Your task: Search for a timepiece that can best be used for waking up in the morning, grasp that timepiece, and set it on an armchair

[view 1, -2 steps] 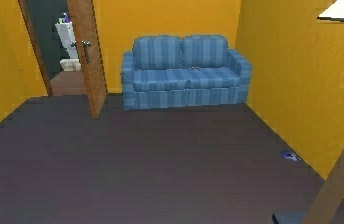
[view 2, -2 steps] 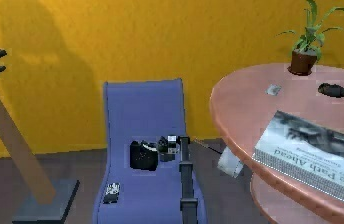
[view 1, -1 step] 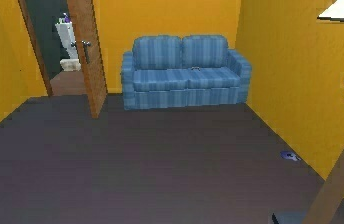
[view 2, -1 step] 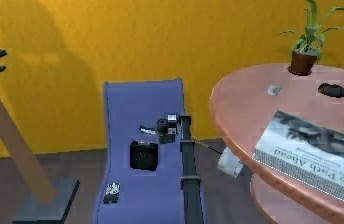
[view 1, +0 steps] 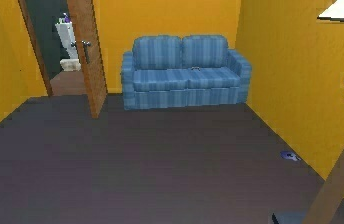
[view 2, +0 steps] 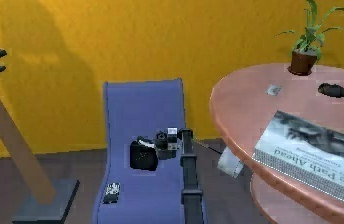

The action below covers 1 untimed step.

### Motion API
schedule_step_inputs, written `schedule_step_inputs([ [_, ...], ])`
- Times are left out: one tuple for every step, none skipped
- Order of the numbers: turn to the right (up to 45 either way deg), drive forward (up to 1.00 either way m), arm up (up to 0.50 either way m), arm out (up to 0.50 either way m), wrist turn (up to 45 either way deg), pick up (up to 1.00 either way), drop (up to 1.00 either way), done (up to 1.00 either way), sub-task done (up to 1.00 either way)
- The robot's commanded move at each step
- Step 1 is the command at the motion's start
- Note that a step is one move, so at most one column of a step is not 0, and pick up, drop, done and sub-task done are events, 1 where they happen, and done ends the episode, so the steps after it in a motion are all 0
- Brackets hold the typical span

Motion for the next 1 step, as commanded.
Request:
schedule_step_inputs([
  [0.0,0.0,0.0,0.0,0.0,0.0,0.0,1.0,0.0],
])
